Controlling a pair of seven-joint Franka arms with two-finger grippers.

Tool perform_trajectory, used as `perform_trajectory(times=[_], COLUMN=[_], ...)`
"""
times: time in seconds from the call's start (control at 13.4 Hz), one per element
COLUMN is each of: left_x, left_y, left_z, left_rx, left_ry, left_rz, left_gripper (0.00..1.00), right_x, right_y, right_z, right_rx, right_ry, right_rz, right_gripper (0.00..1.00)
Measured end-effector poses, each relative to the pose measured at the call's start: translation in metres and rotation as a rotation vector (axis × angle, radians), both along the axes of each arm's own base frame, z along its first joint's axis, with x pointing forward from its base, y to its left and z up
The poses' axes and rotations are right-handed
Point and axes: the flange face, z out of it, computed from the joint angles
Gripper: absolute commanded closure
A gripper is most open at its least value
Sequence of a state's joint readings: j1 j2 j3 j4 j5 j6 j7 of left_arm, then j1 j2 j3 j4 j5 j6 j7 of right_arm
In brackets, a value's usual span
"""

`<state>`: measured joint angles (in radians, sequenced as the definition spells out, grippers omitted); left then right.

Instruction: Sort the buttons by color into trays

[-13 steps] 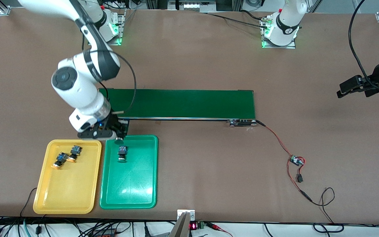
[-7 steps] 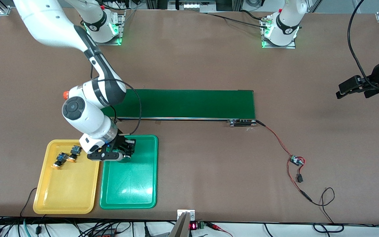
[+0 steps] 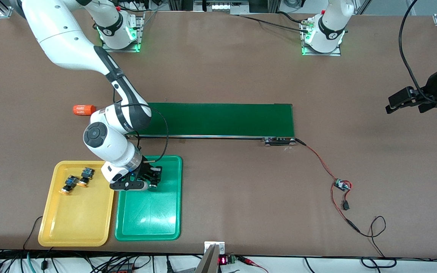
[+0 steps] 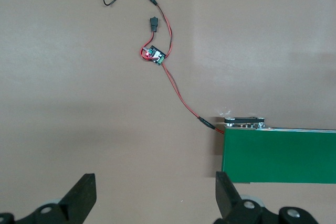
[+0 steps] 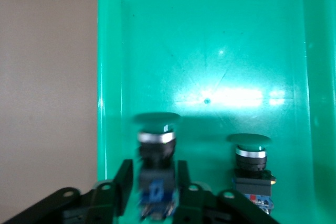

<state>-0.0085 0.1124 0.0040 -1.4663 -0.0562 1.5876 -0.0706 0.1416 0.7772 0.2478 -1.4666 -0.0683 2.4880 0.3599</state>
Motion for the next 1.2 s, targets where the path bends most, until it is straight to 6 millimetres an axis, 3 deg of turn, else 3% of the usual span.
perform_trajectory(times=[0.37, 0.6, 0.82, 1.2], left_x=[0.0, 0.0, 0.0, -0.001], left_y=[0.0, 0.002, 0.011, 0.021], left_z=[0.0, 0.0, -0.001, -0.002], left_rx=[0.001, 0.001, 0.002, 0.003], left_ry=[0.0, 0.0, 0.003, 0.007], left_rz=[0.0, 0.004, 0.021, 0.038], left_gripper=[0.0, 0.0, 0.0, 0.0], right_x=[0.002, 0.002, -0.009, -0.049], right_y=[-0.003, -0.01, -0.034, -0.104], right_z=[0.002, 0.024, 0.074, 0.201], right_rx=[-0.01, -0.021, -0.073, -0.177], right_ry=[-0.011, -0.027, 0.027, 0.148], right_rz=[0.022, 0.021, 0.009, -0.01], right_gripper=[0.0, 0.0, 0.0, 0.0])
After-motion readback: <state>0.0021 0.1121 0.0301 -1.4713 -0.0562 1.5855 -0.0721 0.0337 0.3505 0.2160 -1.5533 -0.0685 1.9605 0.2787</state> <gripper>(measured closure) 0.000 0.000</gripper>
